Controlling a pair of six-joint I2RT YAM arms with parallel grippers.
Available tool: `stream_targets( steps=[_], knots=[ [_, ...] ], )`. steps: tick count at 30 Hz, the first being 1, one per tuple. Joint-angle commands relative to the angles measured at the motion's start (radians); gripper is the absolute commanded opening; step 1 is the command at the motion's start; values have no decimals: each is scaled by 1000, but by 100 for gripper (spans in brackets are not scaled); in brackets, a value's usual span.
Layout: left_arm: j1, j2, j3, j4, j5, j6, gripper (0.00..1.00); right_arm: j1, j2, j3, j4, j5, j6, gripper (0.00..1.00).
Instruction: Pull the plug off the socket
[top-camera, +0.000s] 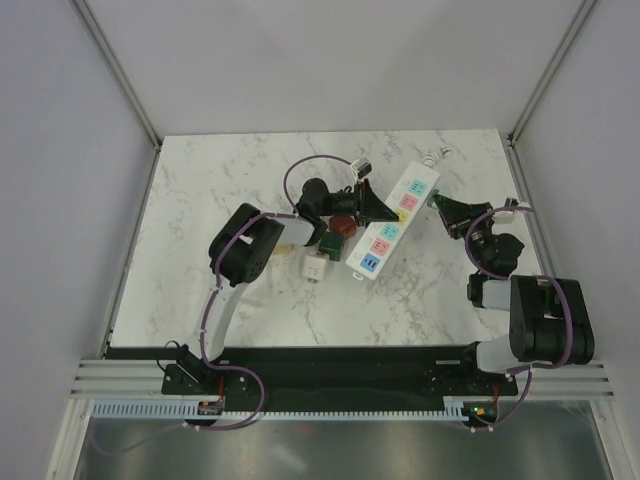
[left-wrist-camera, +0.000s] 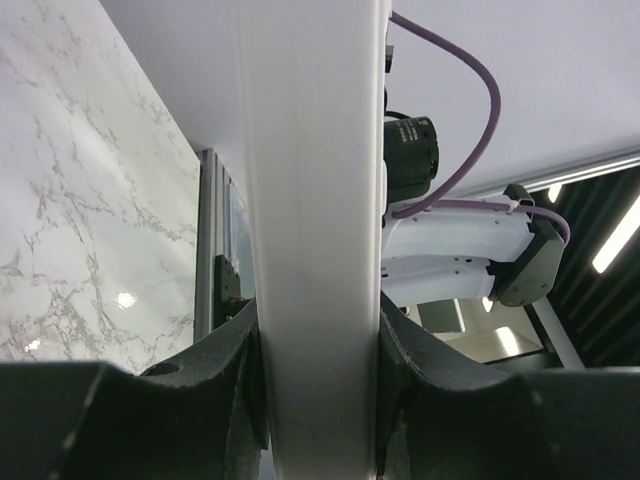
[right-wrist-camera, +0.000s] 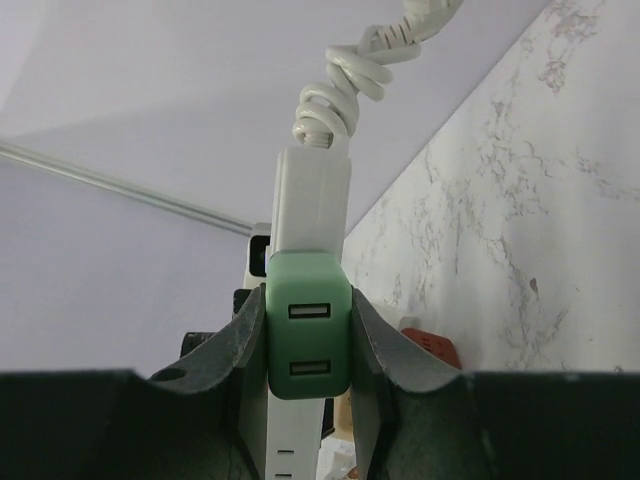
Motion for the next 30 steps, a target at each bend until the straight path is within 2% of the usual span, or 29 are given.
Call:
stream_targets(
  steps=[1,9,12,13,14,16,17,19,24,27,30],
  knots=[
    [27,-69,2,338,-60,-12,2,-19,-14,-45,428,212,55,0],
    [-13,-95,-12,151,-55,165,2,-34,-36,-71,351,307,158,0],
    [-40,-104,-10,-14,-58,282,2,-43,-121,-20,57,269,59,0],
    [-49,-123,-10,-91,-68,338,2,-43,-199,0,-167,266,1,0],
    [-60,-132,-7,-278,-100,467,2,-43,-236,20,-271,261,-121,0],
    [-95,-143,3,-439,-140,583,2,-43,-316,76,-472,244,-220,0],
    [-105,-138,22,-497,-173,652,2,-45,-336,85,-517,237,-304,0],
    [-118,-123,34,-548,-190,671,2,-43,-390,105,-633,235,-371,0],
    [-122,-39,86,-596,-223,685,2,-45,-433,125,-746,207,-483,0],
    [-125,-3,123,-643,-245,712,2,-45,-398,133,-755,171,-491,0],
    [-129,26,177,-760,-299,778,2,-45,-361,123,-723,125,-474,0]
  ],
)
